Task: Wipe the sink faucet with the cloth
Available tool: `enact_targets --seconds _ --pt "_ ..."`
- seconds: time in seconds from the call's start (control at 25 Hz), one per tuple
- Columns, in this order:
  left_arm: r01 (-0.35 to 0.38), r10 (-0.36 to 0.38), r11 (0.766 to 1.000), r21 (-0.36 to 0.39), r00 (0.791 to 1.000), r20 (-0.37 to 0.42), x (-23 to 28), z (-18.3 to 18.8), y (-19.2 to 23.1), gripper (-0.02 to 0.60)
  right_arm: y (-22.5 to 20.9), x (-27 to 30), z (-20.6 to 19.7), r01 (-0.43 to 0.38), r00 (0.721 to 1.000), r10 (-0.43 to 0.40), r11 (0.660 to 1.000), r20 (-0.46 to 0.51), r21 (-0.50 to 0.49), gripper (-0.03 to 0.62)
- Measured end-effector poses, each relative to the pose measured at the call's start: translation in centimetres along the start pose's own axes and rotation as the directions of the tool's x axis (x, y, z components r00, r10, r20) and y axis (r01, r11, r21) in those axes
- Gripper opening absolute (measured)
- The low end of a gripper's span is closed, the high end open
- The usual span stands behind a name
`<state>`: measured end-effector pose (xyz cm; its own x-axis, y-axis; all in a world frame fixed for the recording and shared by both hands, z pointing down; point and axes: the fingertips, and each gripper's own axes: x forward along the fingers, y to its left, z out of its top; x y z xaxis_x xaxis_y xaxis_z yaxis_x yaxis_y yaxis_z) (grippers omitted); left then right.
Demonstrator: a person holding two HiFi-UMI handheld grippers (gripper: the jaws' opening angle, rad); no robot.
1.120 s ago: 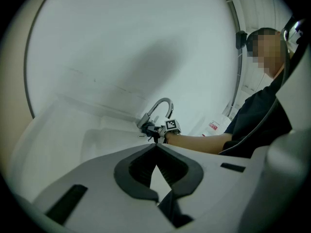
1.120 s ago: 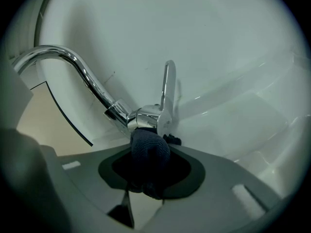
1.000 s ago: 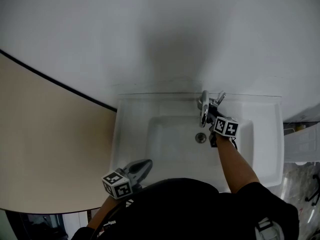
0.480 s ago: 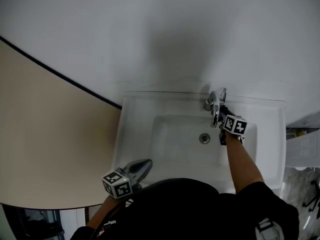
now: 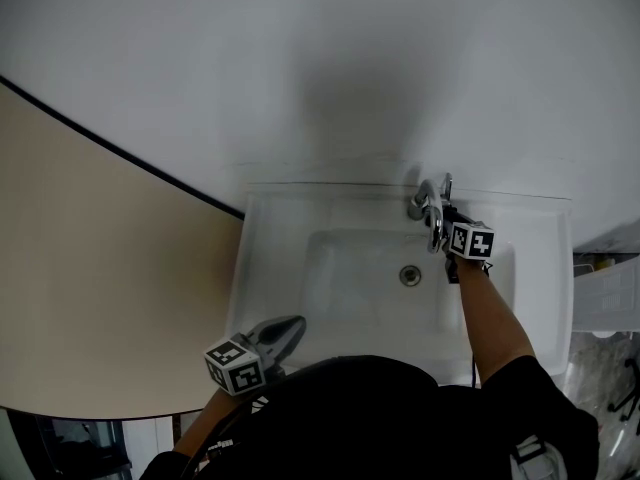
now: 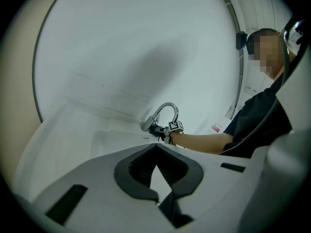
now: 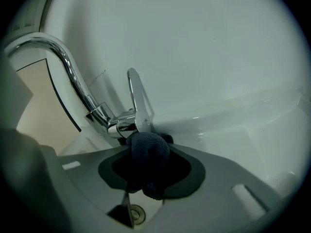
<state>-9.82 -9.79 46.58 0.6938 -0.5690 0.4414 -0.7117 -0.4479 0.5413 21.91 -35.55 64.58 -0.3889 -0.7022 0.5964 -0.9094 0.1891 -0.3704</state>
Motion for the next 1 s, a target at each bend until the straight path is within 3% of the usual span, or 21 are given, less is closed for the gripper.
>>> enact_targets --seconds 0.32,0.48,0.72,0.92,1.0 --pt "-0.002 0.002 1.0 -0.01 1.0 0.02 -0.3 -0.4 0.2 -0.008 0.4 -1.0 -0.3 -0.016 0.998 0.008 0.991 -0.058 -0.136 0.124" --pt "0.014 -0.013 1.0 -0.015 0.999 0.052 0.1 -0.2 0.9 -0.008 2.7 -3.5 -4.2 -0.072 0.99 0.043 0.972 -0.133 -0.225 0.124" --pt "0.045 -0.042 0.999 -0.02 0.992 0.121 2.2 1.4 1.4 -0.008 13.3 -10.8 -7.4 -0.318 0.944 0.252 0.869 -0.215 -0.378 0.124" --pt "0.085 -0.086 0.996 0.013 0.987 0.139 3.7 2.6 1.6 -0.008 20.4 -16.2 -1.7 -0.353 0.935 0.314 0.771 -0.167 -0.531 0.124" --pt "0.118 -0.121 0.993 0.029 0.985 0.125 3.9 2.9 2.5 -0.008 22.4 -16.7 -0.2 -0.349 0.936 0.309 0.754 -0.169 -0.556 0.125"
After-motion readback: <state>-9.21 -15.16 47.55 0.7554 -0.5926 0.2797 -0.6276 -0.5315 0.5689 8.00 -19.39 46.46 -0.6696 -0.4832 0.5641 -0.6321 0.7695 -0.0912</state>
